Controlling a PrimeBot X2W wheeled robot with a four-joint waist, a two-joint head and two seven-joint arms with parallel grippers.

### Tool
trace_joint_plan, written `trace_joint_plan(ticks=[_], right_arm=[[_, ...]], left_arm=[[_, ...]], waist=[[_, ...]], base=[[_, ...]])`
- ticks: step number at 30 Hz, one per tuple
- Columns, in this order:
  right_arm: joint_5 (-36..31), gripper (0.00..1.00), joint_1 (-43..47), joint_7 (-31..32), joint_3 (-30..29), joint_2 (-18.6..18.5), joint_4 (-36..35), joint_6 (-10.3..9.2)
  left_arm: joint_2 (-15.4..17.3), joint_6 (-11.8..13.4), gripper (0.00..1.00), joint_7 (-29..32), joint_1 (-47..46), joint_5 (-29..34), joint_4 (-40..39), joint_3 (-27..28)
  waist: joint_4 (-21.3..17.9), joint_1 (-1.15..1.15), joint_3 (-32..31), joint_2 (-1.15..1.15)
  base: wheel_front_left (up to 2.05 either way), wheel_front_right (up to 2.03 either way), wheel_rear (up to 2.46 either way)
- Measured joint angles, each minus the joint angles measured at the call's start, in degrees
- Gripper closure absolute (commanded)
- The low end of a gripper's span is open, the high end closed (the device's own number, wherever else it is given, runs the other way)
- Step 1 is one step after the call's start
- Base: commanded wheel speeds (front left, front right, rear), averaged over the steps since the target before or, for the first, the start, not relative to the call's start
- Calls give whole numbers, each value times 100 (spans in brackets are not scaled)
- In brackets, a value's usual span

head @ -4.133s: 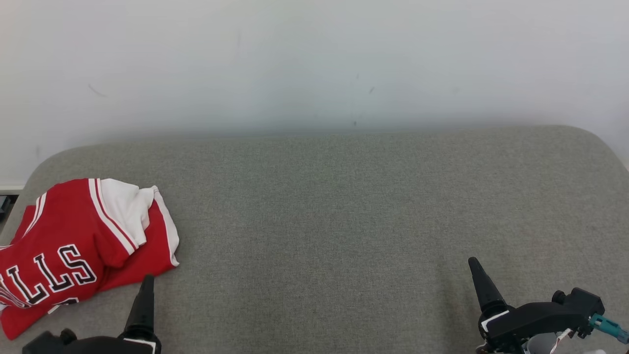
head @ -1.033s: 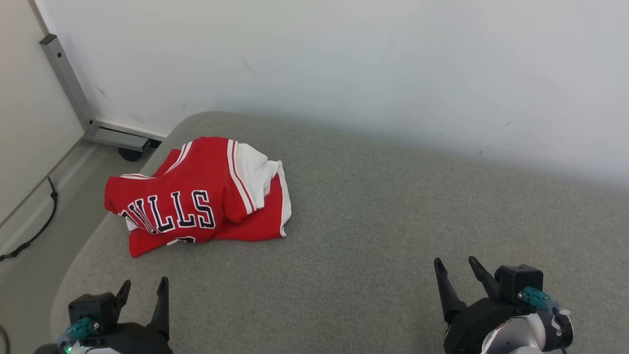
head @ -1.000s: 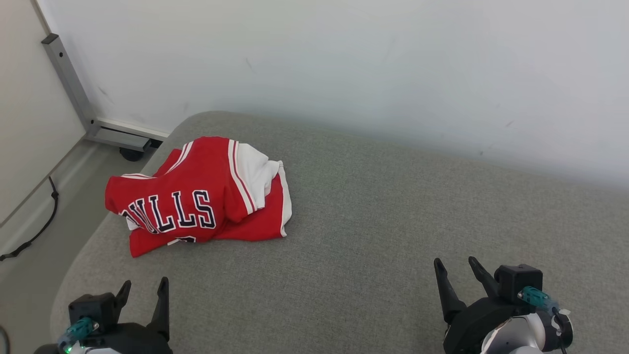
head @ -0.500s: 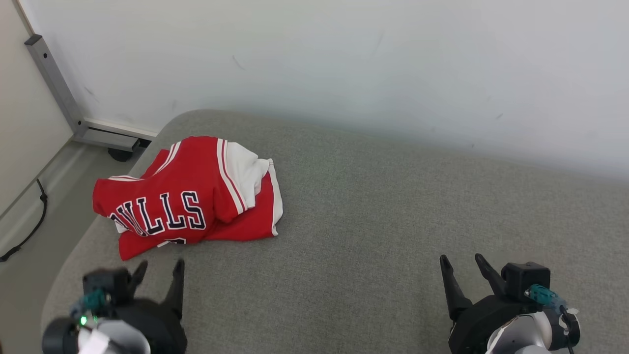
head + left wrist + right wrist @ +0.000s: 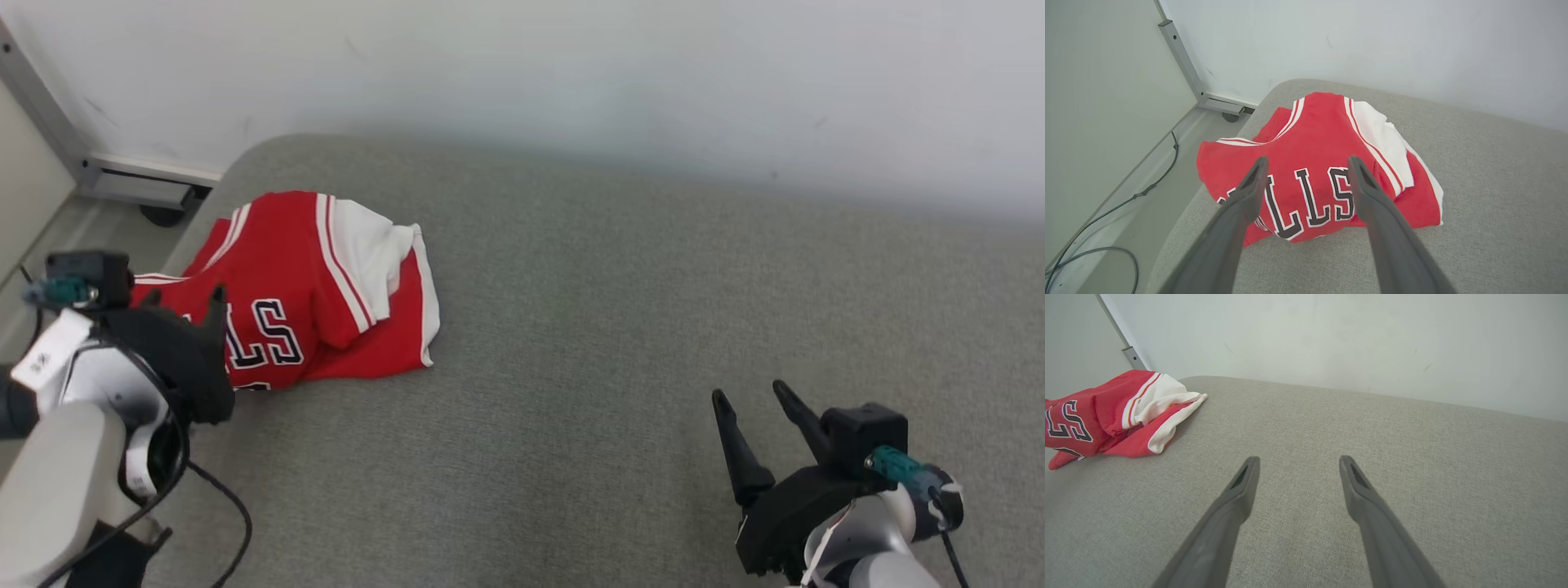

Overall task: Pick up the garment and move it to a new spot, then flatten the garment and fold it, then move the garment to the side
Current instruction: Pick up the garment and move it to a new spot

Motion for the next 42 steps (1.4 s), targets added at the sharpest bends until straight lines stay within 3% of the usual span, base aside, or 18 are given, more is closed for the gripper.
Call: trace_joint_plan(ticks=[5,12,21,22,23,24,36,42], right_arm=[[-107,0,-158,163,-10,-162,-267,0],[-176,0,-407,308,-16,-241,-495,0],[-176,0,-521,444,-66,-320,-564,0],[-176,0,-521,446,-71,-327,-564,0],[-176,0,-522,447,-78,-333,-563,0],[-175,0,-522,448,-94,-335,-559,0],[-163,0,-644,457,-87,-256,-190,1],[-77,0,-648,397,-36,-113,66,1]], left_arm=[[57,-149,0,493,-275,0,350,-110],[231,-145,0,935,-741,189,746,-232],[124,-134,0,1279,-949,274,1229,-301],[125,-99,24,1279,-972,290,1296,-301],[131,-86,69,1279,-1013,311,1344,-302],[130,-85,100,1273,-1072,314,1369,-300],[-124,-96,100,751,-1819,467,1563,-438],[-466,-413,100,221,-2253,689,1310,-779]], waist=[[-200,2,321,0],[-488,2,796,0],[-732,1,1244,1],[-744,1,1271,1],[-753,1,1292,1],[-756,1,1307,1],[-658,0,1010,0],[-652,0,673,0]], base=[[0,0,0],[0,0,0],[0,0,0],[0,0,0],[0,0,0],[0,0,0],[0,0,0],[0,0,0]])
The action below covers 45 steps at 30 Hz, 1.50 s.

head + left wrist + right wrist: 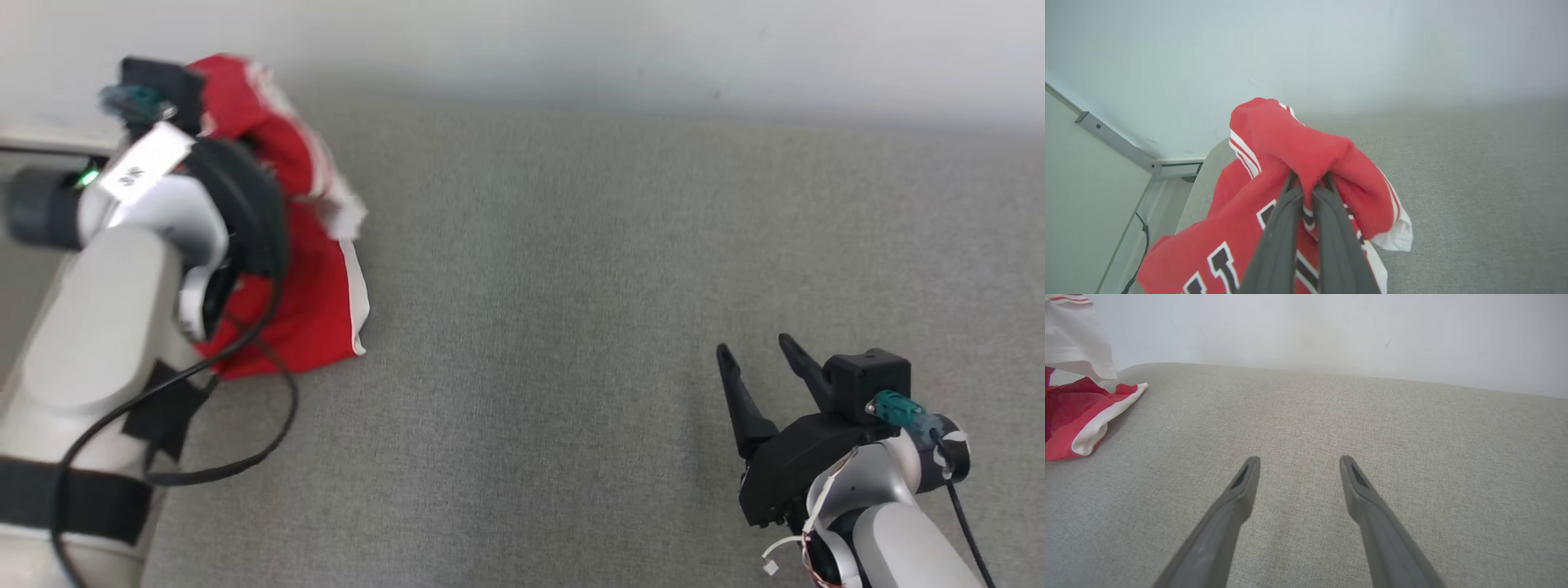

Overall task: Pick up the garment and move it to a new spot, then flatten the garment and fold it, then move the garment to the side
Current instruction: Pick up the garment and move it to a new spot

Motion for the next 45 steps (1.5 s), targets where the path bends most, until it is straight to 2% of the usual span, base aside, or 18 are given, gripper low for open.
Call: trace_joint_plan(ticks=[8,12,14,20,26,31,38,39,40,42,43,44,45], right_arm=[[55,0,61,-118,40,151,252,0],[66,0,233,-140,76,194,272,0],[100,0,324,-166,73,205,269,0],[103,0,438,-193,47,249,190,0],[104,0,547,-211,2,250,114,0],[116,0,638,-213,-42,257,41,0],[155,0,637,-259,-230,253,-98,0],[155,0,637,-259,-238,257,-101,0],[155,0,636,-260,-245,259,-103,0],[155,0,631,-263,-276,260,-104,0],[155,0,623,-266,-286,260,-101,0],[155,0,618,-268,-299,261,-102,0],[155,0,613,-268,-303,265,-101,0]], left_arm=[[-749,-476,100,-728,-226,-92,-367,-286],[-1152,-613,100,-993,-209,-276,-687,-442],[-1255,-699,100,-1071,-196,-348,-870,-610],[-1245,-784,100,-1224,58,-680,-1306,-1025],[-1200,-791,100,-1248,454,-925,-1406,-1348],[-1178,-791,100,-1261,900,-1073,-934,-1568],[-1155,-765,100,-1236,1159,-972,-37,-1650],[-1118,-765,89,-1227,1167,-933,80,-1675],[-1067,-758,93,-1221,1194,-918,197,-1678],[-935,-738,87,-1205,1257,-812,425,-1699],[-886,-725,69,-1206,1274,-801,513,-1690],[-843,-683,25,-1206,1279,-792,589,-1686],[-803,-662,0,-1206,1290,-778,644,-1683]], waist=[[-167,-1,-526,0],[-393,-2,-718,0],[-528,-1,-793,0],[-968,-1,-970,-1],[-1348,-1,-1049,-1],[-1759,-1,-1053,0],[-1965,0,-853,-1],[-1967,1,-816,0],[-1964,0,-783,0],[-1938,1,-737,-1],[-1915,1,-724,0],[-1886,1,-717,0],[-1856,1,-711,-1]], base=[[0,0,0],[0,0,0],[0,0,0],[0,0,0],[0,0,0],[0,0,0],[0,0,0],[0,0,0],[0,0,0],[0,0,0],[0,0,0],[0,0,0],[0,0,0]])
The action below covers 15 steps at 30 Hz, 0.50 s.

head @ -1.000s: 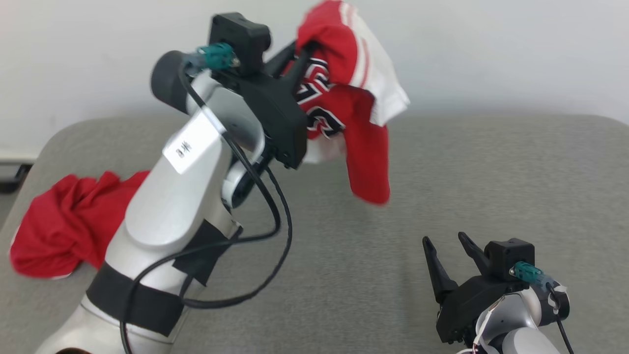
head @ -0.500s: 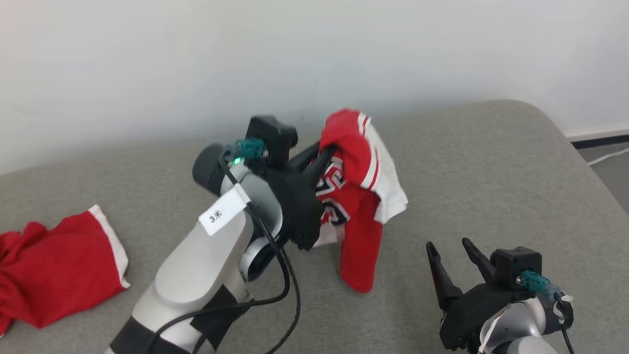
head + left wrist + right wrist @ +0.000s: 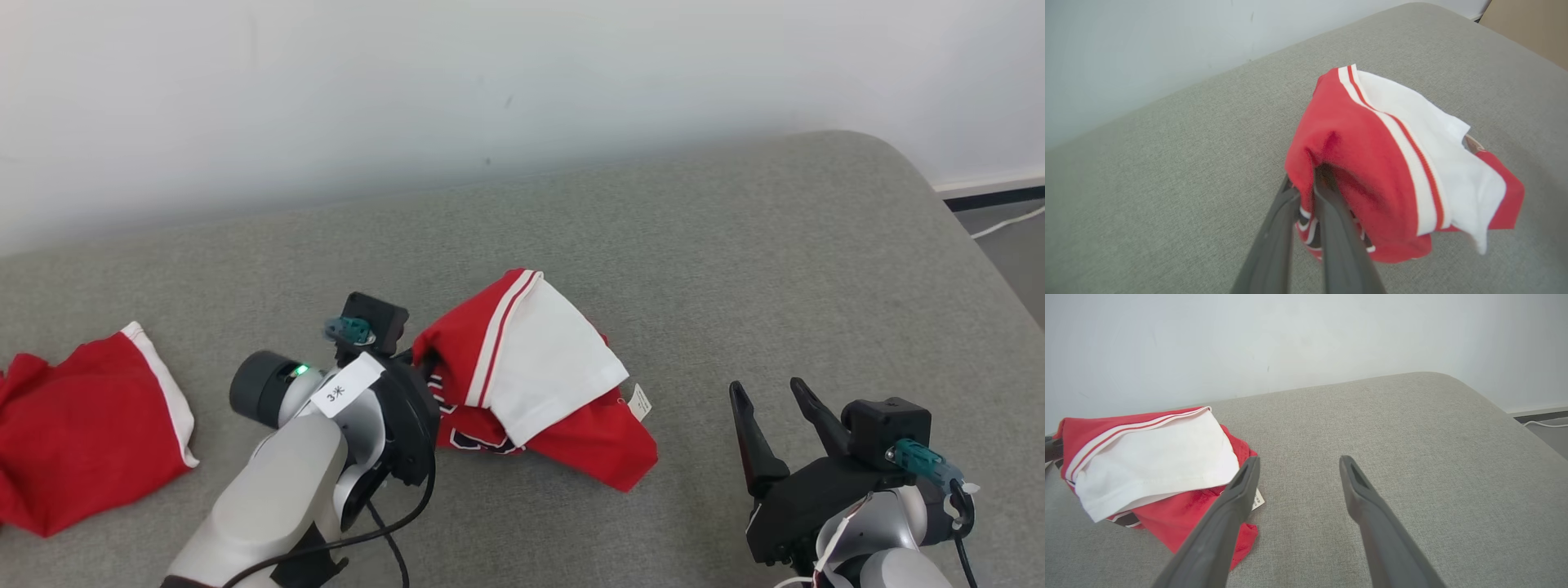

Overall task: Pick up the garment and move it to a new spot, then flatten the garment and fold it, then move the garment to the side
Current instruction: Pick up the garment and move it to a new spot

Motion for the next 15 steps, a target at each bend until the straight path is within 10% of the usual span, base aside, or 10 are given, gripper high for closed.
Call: trace_joint_plan(ticks=[15], right_arm=[[0,0,19,-43,-102,16,77,0]], left_arm=[[305,343,0,-219,40,144,368,124]], waist=[[510,0,-166,0]], base=[[0,0,0]])
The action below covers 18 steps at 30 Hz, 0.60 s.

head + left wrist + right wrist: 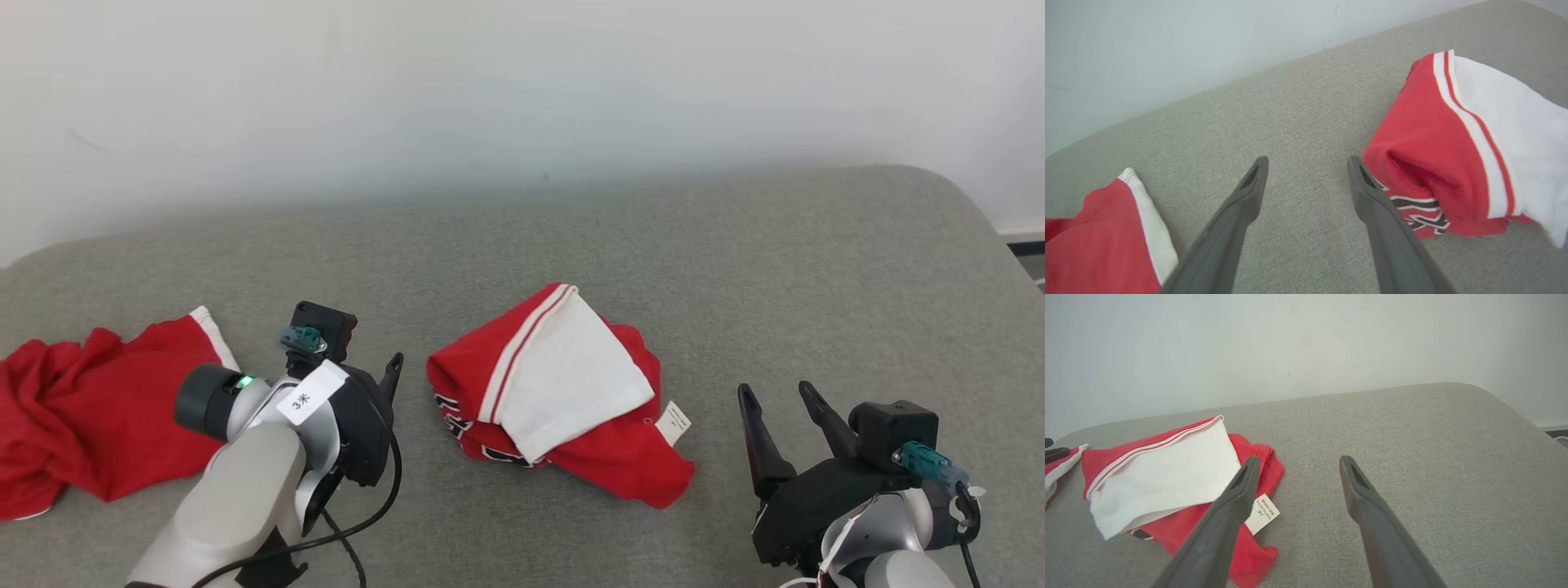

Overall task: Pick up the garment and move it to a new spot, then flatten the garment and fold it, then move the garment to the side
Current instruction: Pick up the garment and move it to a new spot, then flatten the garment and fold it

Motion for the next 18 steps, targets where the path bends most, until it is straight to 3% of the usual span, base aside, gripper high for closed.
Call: trace_joint_plan(ticks=[6,13,18], right_arm=[[-1,0,61,1,22,11,-5,0],[-1,0,118,10,112,58,1,0],[-1,0,116,57,190,75,-2,0]], left_arm=[[25,-43,0,4,5,-130,-83,77],[-516,-325,0,116,10,-334,-625,-86],[-614,-378,0,366,5,-360,-888,-425]], waist=[[145,0,-118,0],[132,0,-162,0],[-22,0,-134,0]], base=[[0,0,0],[0,0,0],[0,0,0]])
